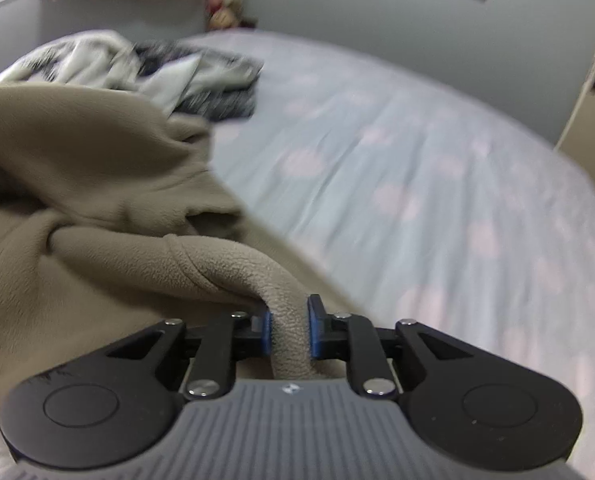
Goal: Fold clothes
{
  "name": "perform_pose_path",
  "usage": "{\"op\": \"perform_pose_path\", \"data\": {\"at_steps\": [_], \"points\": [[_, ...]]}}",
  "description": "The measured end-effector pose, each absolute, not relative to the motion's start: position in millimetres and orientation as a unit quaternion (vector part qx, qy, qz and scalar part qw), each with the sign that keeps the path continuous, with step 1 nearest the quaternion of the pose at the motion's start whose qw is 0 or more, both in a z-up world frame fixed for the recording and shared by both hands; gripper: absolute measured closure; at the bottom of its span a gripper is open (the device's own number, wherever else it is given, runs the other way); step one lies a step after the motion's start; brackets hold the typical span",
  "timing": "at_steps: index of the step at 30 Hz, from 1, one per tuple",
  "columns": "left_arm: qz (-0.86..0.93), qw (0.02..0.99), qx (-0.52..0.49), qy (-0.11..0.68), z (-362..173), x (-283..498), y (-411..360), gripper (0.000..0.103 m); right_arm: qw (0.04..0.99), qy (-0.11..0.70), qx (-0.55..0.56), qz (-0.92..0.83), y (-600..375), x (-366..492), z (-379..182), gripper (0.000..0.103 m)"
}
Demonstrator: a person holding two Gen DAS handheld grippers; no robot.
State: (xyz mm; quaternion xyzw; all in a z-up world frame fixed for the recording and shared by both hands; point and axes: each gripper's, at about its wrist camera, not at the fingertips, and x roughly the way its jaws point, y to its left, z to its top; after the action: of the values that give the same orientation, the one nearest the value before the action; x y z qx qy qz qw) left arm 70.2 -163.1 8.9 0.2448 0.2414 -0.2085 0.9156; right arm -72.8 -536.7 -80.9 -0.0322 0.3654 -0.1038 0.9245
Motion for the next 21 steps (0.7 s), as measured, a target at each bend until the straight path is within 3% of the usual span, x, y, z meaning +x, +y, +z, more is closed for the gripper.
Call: {"op": "perform_pose_path", "data": {"at_steps": [9,13,17,21], "points": [[-0.149,0.968,0.162,0.118,130,71,-113,0.093,0.945,0.211,-0.041,-0.248,-581,-114,30,0.087],[-0.154,0.977,0.127,0.076,165,65,-106,0.093,0.94,0.184,-0.017,-0.286,-606,-158,82,0.087],[-0.178,0.973,0.108,0.103,161,68,-99,0.093,0.929,0.176,-0.054,-0.32,-607,-198,108,0.087],[-0.198,0.954,0.126,0.188,117,76,-89,0.093,0.926,0.208,-0.034,-0.313,-612,-235,104,0.087]]}}
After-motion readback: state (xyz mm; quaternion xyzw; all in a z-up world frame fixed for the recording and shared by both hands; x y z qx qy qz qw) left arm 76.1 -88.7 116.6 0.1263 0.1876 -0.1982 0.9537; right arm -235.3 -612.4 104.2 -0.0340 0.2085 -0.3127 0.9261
